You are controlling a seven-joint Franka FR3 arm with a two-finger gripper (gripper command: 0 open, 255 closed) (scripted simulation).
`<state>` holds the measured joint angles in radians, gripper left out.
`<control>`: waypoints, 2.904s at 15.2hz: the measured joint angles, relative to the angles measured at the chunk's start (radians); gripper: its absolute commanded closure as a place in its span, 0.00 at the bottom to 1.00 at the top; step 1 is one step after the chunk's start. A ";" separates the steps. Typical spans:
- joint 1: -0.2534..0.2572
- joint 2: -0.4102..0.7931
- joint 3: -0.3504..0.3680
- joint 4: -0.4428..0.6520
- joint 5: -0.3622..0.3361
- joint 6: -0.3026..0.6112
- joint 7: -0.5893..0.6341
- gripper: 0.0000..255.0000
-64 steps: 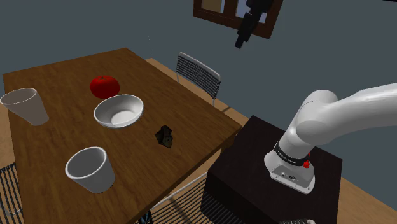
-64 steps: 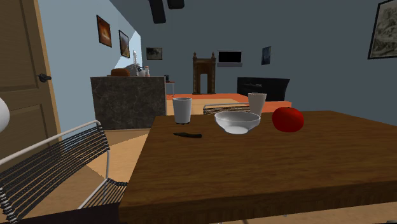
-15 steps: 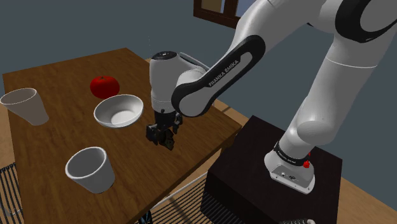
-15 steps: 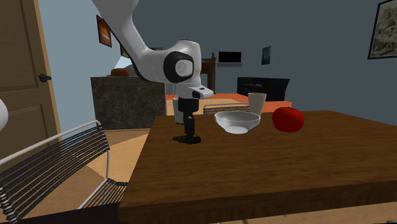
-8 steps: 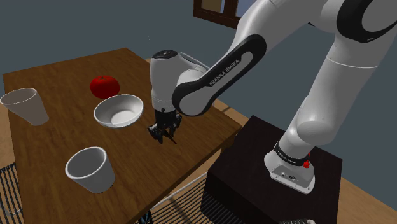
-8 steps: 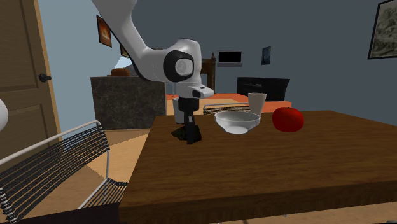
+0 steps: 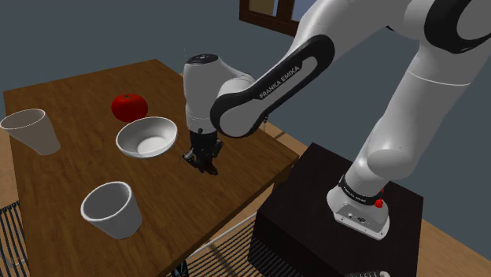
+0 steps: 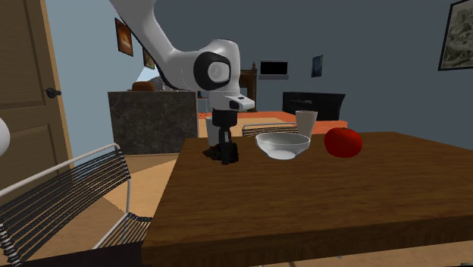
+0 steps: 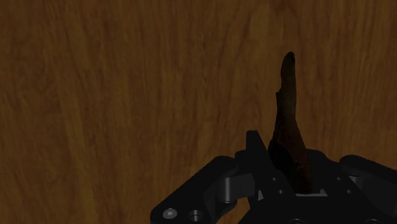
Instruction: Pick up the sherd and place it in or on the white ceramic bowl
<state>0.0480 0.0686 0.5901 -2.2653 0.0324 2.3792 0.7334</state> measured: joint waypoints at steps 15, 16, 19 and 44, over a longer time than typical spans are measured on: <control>-0.008 -0.130 -0.004 0.091 0.084 -0.203 -0.050 1.00; -0.008 -0.138 -0.006 0.099 0.088 -0.218 -0.054 1.00; -0.010 -0.151 -0.009 0.128 0.093 -0.258 -0.057 1.00; 0.172 0.671 -0.112 1.232 -0.288 -0.617 0.007 1.00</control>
<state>0.2200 0.7396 0.4782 -1.0329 -0.2558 1.7620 0.7401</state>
